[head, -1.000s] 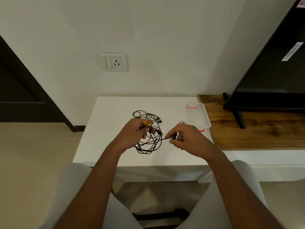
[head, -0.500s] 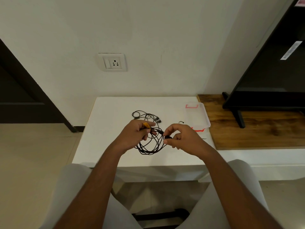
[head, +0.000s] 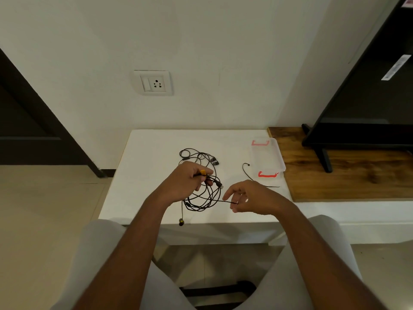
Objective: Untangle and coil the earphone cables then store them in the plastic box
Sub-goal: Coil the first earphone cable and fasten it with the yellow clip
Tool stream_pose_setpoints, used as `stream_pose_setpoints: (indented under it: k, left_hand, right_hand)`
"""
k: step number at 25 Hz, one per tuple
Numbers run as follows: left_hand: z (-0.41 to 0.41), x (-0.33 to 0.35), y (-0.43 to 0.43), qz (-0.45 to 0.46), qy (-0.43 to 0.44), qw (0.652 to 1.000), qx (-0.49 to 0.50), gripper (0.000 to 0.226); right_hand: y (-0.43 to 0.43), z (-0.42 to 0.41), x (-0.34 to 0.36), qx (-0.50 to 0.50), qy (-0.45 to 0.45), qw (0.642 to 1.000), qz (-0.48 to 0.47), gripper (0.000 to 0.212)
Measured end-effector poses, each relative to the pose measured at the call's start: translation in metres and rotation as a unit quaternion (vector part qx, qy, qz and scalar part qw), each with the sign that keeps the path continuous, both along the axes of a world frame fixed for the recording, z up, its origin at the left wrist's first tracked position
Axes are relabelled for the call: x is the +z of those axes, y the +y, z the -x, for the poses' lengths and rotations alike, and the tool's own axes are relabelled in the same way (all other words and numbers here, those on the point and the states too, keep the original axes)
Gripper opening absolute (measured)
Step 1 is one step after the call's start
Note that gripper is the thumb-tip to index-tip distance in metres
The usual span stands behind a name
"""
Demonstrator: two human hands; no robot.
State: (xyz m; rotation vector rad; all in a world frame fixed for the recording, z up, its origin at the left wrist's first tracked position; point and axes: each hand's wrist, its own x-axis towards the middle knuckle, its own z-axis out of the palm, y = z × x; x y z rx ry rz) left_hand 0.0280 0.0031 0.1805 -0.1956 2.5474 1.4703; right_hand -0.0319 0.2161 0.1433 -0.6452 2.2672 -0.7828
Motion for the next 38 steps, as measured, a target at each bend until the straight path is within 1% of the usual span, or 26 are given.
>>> stream_pose_setpoints:
  k: [4,6,8,10,12,13,14,15,16,17,18,20,21,22,24,26,27,30,34,38]
  left_hand:
    - [-0.002,0.017,0.012,0.047,0.02,0.998,-0.038,0.033]
    - [-0.004,0.025,0.017,0.064,0.027,0.996,-0.061,0.033]
    - [-0.005,0.03,0.02,0.074,0.041,0.994,-0.068,0.034]
    - [-0.007,0.034,0.019,0.075,0.053,0.994,-0.064,0.035]
    - [-0.008,0.036,0.015,0.067,0.057,0.994,-0.062,0.035]
    - [-0.009,0.036,0.012,0.067,0.059,0.994,-0.058,0.035]
    - [-0.008,0.035,0.01,0.069,0.06,0.994,-0.056,0.035]
    - [-0.008,0.035,0.009,0.067,0.06,0.994,-0.058,0.034]
    - [-0.007,0.035,0.009,0.059,0.059,0.995,-0.06,0.034]
    - [-0.008,0.036,0.009,0.049,0.057,0.995,-0.062,0.034]
    - [-0.008,0.036,0.009,0.042,0.054,0.996,-0.065,0.034]
    - [-0.009,0.036,0.008,0.046,0.051,0.995,-0.067,0.035]
    - [-0.009,0.035,0.006,0.052,0.054,0.995,-0.065,0.036]
    - [-0.008,0.034,0.003,0.056,0.058,0.995,-0.058,0.036]
    - [-0.007,0.03,-0.004,0.062,0.059,0.996,-0.034,0.035]
    - [-0.007,0.027,-0.011,0.063,0.055,0.996,-0.015,0.034]
    - [-0.007,0.025,-0.014,0.064,0.053,0.997,-0.012,0.034]
    - [-0.007,0.018,-0.021,0.056,0.036,0.998,-0.018,0.035]
    - [-0.005,0.008,-0.026,0.055,0.015,0.998,-0.025,0.036]
    - [-0.003,0.002,-0.024,0.06,-0.005,0.997,-0.05,0.037]
  right_hand:
    - [-0.016,-0.017,-0.007,0.0,-0.042,0.998,0.045,0.056]
    - [-0.026,-0.027,-0.011,0.004,-0.059,0.996,0.063,0.058]
    - [-0.036,-0.035,-0.023,-0.022,-0.079,0.99,0.117,0.052]
    - [-0.044,-0.037,-0.035,-0.057,-0.098,0.979,0.167,0.038]
    - [-0.049,-0.037,-0.039,-0.096,-0.098,0.968,0.212,0.025]
    - [-0.05,-0.037,-0.04,-0.111,-0.101,0.959,0.24,0.024]
    - [-0.051,-0.038,-0.04,-0.117,-0.099,0.954,0.256,0.033]
    - [-0.053,-0.04,-0.039,-0.113,-0.089,0.956,0.255,0.047]
    - [-0.057,-0.044,-0.039,-0.107,-0.073,0.962,0.239,0.061]
    - [-0.063,-0.048,-0.038,-0.104,-0.069,0.967,0.224,0.067]
    - [-0.069,-0.05,-0.039,-0.104,-0.08,0.965,0.228,0.06]
    - [-0.074,-0.051,-0.042,-0.1,-0.108,0.953,0.266,0.024]
    - [-0.072,-0.051,-0.04,-0.091,-0.119,0.951,0.271,0.012]
    - [-0.067,-0.05,-0.035,-0.08,-0.132,0.953,0.261,0.012]
    - [-0.051,-0.046,-0.024,-0.037,-0.145,0.967,0.204,0.013]
    - [-0.035,-0.043,-0.018,0.007,-0.131,0.977,0.169,0.014]
    - [-0.029,-0.041,-0.014,0.013,-0.122,0.978,0.166,0.017]
    - [-0.022,-0.036,-0.006,-0.013,-0.081,0.981,0.175,0.02]
    - [-0.019,-0.032,0.008,-0.084,-0.029,0.977,0.193,0.011]
    - [-0.019,-0.028,0.018,-0.103,0.003,0.968,0.227,0.023]
